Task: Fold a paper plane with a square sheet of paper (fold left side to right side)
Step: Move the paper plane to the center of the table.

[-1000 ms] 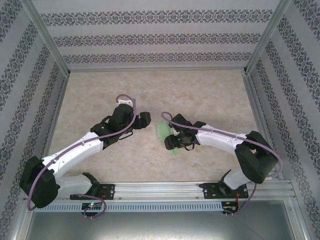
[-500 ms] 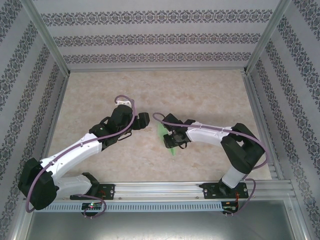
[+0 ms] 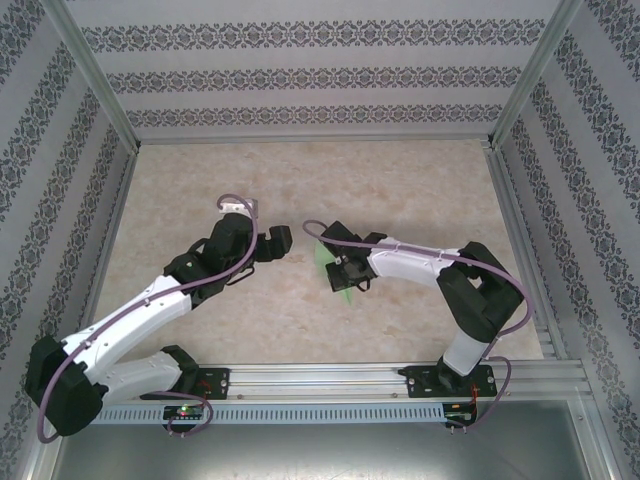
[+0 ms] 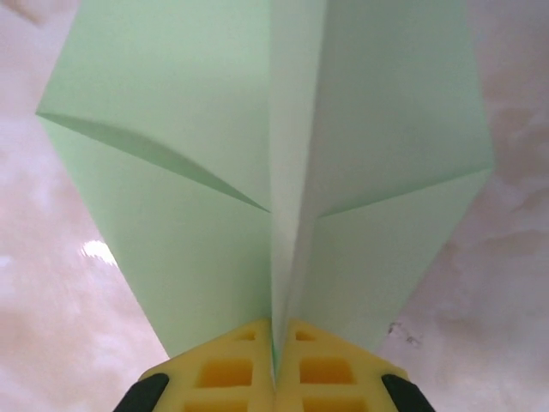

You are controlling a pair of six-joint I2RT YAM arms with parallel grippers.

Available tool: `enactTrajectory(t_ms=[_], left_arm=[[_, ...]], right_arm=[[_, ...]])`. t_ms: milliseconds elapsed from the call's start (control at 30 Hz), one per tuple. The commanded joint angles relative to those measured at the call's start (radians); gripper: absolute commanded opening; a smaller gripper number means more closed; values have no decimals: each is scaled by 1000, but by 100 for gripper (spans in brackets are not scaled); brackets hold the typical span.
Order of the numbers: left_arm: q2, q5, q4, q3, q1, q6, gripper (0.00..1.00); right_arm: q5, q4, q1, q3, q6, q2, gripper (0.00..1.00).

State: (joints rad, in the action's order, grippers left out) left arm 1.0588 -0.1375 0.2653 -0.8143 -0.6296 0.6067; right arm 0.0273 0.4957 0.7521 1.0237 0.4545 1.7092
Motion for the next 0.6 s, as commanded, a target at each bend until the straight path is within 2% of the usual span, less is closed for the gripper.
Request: enactTrajectory(t_ms=[0,167,300,567], left_arm=[[-64,-30,44,19,4,-46,99],[-142,-34,53,49,4,-75,100],[-183,-31,47,88,3,-73,100],[-187,18,62,112,3,-76,100]], right_arm=[[41,53,-53,107,-40,-9,0],[56,109,-139,319,-61,109,0],[124,175,-194,529,-54,261,0],[217,374,-227,922,-43,556,0]])
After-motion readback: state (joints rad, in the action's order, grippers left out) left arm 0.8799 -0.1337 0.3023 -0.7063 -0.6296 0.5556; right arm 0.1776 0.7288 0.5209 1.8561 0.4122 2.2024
